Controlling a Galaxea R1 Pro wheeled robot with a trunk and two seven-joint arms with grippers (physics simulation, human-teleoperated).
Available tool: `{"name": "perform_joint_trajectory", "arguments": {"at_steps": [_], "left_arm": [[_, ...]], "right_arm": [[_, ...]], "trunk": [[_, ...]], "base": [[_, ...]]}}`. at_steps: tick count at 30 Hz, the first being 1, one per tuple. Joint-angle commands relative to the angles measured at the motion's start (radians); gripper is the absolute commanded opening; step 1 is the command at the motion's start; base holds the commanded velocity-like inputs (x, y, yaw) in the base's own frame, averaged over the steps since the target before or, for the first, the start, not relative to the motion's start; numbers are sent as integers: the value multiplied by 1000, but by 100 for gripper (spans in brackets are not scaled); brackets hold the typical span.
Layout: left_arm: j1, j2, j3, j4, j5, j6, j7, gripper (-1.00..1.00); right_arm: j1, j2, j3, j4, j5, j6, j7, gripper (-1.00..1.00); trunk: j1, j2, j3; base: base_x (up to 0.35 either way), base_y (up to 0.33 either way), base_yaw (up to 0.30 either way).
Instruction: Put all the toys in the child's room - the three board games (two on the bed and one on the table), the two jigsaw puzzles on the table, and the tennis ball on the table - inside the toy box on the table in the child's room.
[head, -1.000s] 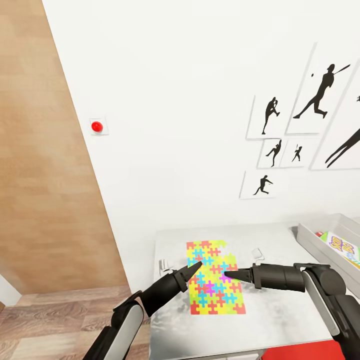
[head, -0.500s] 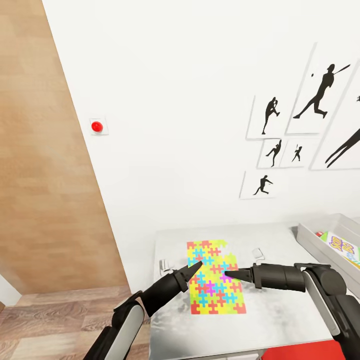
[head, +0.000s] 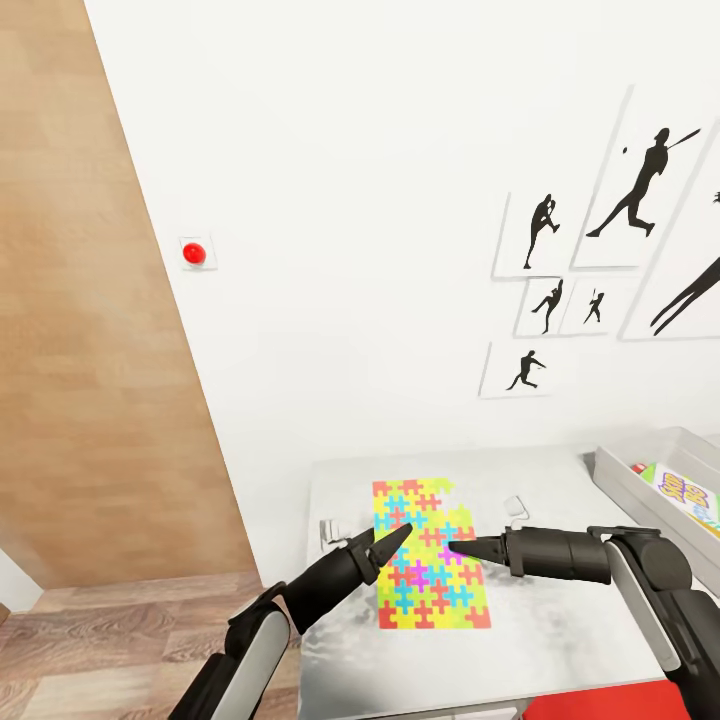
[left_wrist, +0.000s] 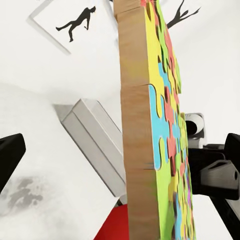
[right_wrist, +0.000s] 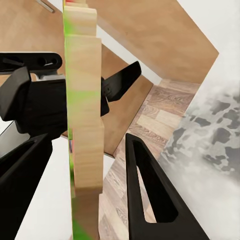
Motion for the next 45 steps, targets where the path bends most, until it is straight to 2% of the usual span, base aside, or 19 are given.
{"name": "perform_joint_trajectory", "arguments": {"at_steps": [1,21,28,32,33,37,38,40,41,44,45], "left_arm": [[-1,0,0,0,10,10,-1,100],[-2,5,4,0,10,7,0,100],[5,23,32,0,13,7,-5,100],[14,46,83,1,13,7,-8,100],[14,46,83,1,13,7,-8,100],[37,78,149,1,17,7,-12,100],[37,78,149,1,17,7,-12,100],[48,91,188,0,19,7,-21,100],[48,91,188,0,19,7,-21,100],[67,103,259,1,21,12,-54,100],[67,103,259,1,21,12,-54,100]], "right_arm": [[-1,0,0,0,-1,6,6,-100],[-1,-1,-2,0,-1,6,5,-100],[-1,-2,-6,1,-1,6,1,-100],[-1,-5,-10,6,-1,6,-6,-100],[-1,-5,-10,6,-1,6,-6,-100],[-2,-7,-20,15,-1,6,-25,-100],[-2,-7,-20,15,-1,6,-25,-100],[-2,-8,-33,19,-2,6,-39,-100],[-2,-8,-33,19,-2,6,-39,-100],[-2,-6,-58,22,-2,6,-60,-100],[-2,-6,-58,22,-2,6,-60,-100]], "trunk": [[1,-2,-2],[1,-2,-2],[1,-2,-2],[1,-2,-2],[1,-2,-2],[1,-2,-2],[1,-2,-2],[1,-2,-2],[1,-2,-2],[1,-2,-2],[1,-2,-2]], "base": [[0,0,0],[0,0,0],[0,0,0],[0,0,0],[0,0,0],[0,0,0],[0,0,0],[0,0,0],[0,0,0],[0,0,0],[0,0,0]]}}
